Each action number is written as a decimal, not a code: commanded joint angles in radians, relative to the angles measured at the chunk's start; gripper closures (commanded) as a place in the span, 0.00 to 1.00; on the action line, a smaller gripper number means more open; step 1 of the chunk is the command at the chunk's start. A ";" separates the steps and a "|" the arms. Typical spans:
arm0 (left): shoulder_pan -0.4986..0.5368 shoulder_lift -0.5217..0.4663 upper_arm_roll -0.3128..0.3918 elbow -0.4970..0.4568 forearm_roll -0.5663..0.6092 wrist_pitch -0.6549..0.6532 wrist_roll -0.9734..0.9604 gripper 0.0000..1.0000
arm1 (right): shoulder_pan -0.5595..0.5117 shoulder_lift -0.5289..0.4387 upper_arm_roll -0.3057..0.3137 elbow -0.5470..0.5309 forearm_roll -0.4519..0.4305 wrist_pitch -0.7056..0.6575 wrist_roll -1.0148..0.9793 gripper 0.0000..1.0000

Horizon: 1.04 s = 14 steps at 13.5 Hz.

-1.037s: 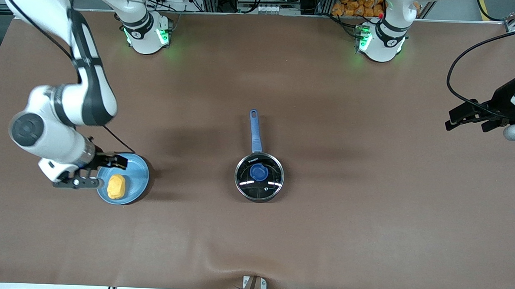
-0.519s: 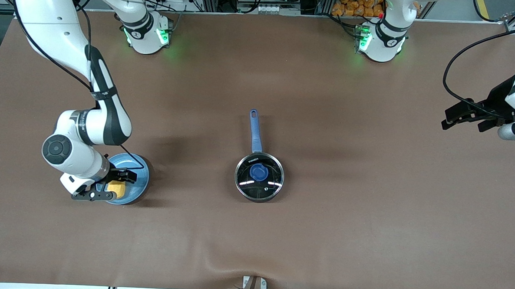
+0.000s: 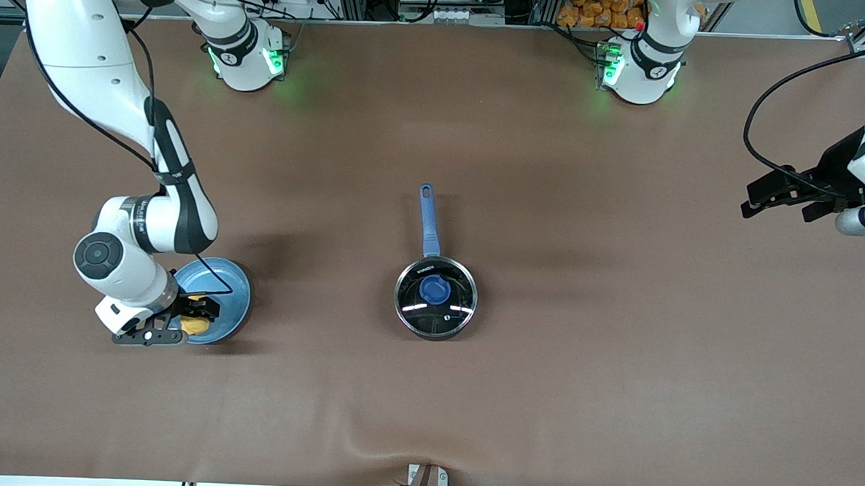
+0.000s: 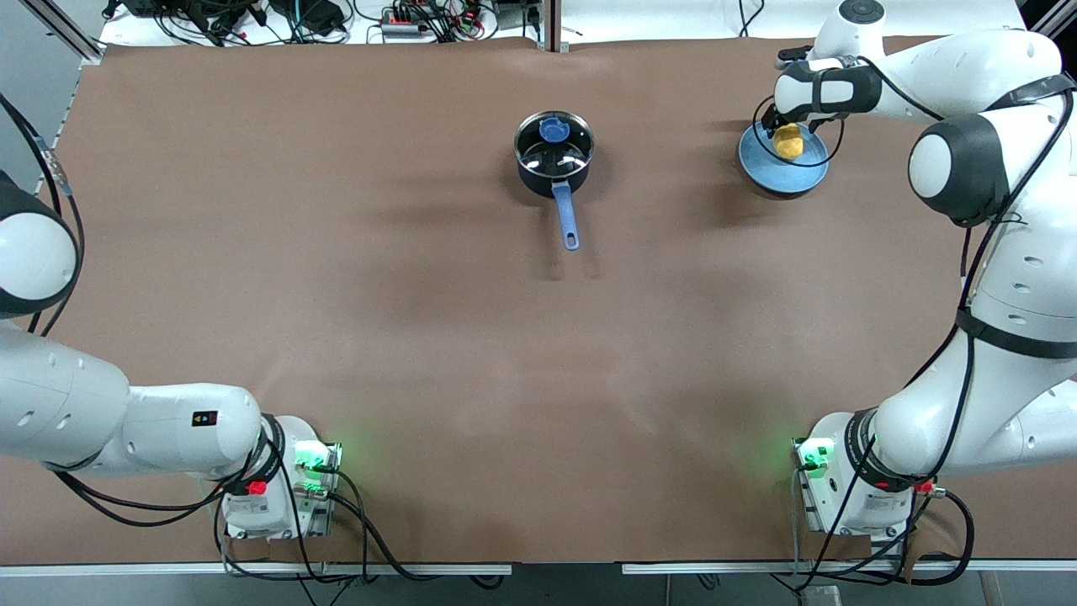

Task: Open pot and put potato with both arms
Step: 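Grasp the potato with the right gripper while the left gripper reaches the pot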

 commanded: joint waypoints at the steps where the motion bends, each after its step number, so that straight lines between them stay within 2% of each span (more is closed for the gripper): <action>1: -0.009 -0.006 -0.003 0.005 0.002 -0.014 0.009 0.00 | -0.021 0.018 0.012 0.018 -0.006 0.003 0.002 0.00; 2: -0.020 -0.003 -0.018 0.007 0.013 -0.014 0.004 0.00 | -0.023 0.020 0.012 0.018 -0.006 0.001 0.004 0.06; 4: -0.041 0.004 -0.068 0.011 0.080 -0.014 -0.010 0.00 | -0.021 0.018 0.013 0.018 -0.006 -0.002 0.002 0.57; 6: -0.070 0.020 -0.092 0.018 0.091 -0.014 -0.055 0.00 | -0.021 0.018 0.013 0.018 -0.006 0.003 -0.001 0.89; 7: -0.093 0.033 -0.093 0.021 0.091 -0.014 -0.101 0.00 | -0.021 0.015 0.013 0.020 -0.006 0.003 -0.001 0.97; 8: -0.125 0.055 -0.092 0.039 0.091 -0.014 -0.149 0.00 | -0.020 0.012 0.015 0.022 -0.004 0.001 0.002 1.00; 10: -0.197 0.122 -0.092 0.106 0.111 -0.014 -0.222 0.00 | -0.017 -0.008 0.016 0.023 0.011 -0.009 0.005 1.00; 12: -0.260 0.171 -0.092 0.134 0.145 -0.014 -0.281 0.00 | -0.012 -0.053 0.018 0.022 0.026 -0.043 0.004 1.00; 14: -0.322 0.225 -0.092 0.166 0.145 -0.003 -0.368 0.00 | -0.008 -0.103 0.036 0.022 0.086 -0.100 0.005 1.00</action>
